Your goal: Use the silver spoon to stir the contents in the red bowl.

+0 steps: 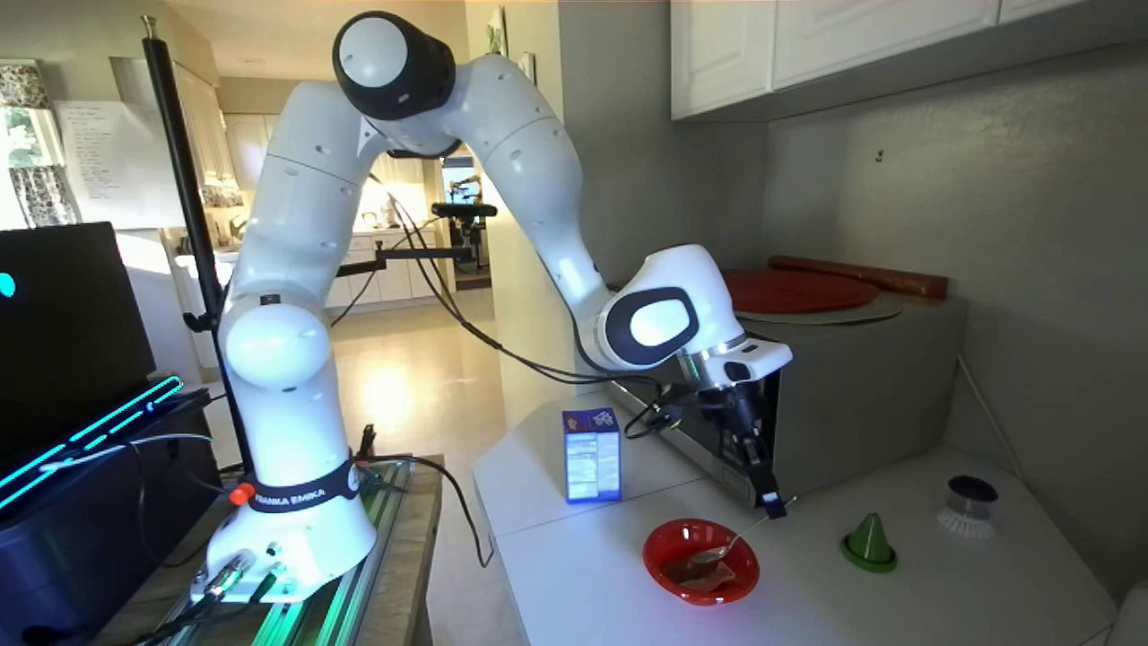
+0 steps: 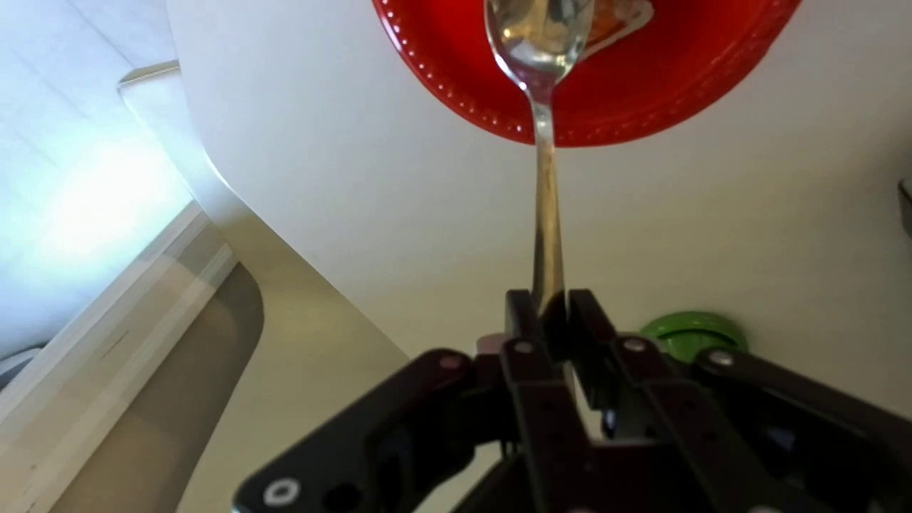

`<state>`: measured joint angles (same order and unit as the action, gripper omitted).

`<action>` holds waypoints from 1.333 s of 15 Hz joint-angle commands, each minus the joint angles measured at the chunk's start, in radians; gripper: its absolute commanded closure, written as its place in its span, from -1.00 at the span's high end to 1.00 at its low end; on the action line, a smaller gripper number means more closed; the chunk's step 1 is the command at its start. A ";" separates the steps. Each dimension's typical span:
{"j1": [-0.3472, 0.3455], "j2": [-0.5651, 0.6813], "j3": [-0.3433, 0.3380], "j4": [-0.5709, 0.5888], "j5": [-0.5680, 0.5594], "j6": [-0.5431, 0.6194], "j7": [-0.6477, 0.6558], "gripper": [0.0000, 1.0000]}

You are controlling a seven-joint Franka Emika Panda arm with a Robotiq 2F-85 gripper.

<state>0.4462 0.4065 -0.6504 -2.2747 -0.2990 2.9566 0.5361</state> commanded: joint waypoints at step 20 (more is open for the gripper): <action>0.199 0.114 -0.139 0.025 0.036 0.008 0.049 -0.92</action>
<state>0.6853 0.4926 -0.8259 -2.2856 -0.3135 2.9571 0.5972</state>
